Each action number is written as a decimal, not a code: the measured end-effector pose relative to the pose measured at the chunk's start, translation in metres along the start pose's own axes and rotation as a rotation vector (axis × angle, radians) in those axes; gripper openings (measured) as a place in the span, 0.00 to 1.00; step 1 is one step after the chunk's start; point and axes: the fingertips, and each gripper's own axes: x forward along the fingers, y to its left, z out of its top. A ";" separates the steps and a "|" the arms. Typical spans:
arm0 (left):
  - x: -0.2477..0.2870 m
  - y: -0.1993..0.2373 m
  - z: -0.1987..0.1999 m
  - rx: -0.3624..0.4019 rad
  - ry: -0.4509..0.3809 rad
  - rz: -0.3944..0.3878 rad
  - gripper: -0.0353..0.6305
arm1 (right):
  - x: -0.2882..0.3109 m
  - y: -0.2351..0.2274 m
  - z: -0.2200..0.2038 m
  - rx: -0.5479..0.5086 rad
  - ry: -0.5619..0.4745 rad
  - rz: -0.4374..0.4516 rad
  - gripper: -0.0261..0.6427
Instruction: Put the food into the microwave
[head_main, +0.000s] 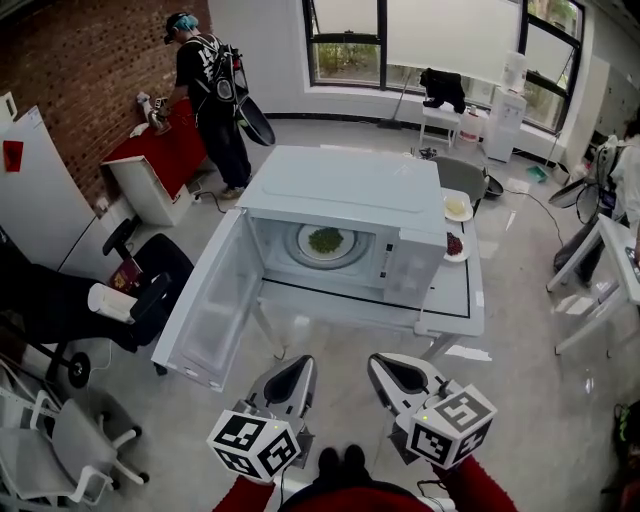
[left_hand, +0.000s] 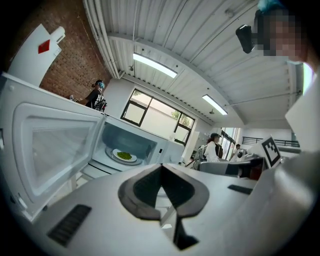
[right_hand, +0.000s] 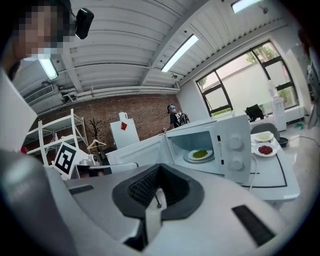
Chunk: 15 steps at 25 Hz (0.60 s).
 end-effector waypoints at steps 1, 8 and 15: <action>-0.002 0.000 -0.002 0.012 0.001 0.004 0.07 | -0.001 0.001 -0.002 -0.012 0.001 -0.002 0.06; -0.009 -0.003 -0.004 0.031 -0.008 0.006 0.07 | -0.006 0.007 -0.014 -0.072 0.010 -0.033 0.06; -0.011 -0.009 -0.002 0.045 -0.014 -0.002 0.07 | -0.007 0.012 -0.017 -0.070 0.007 -0.034 0.06</action>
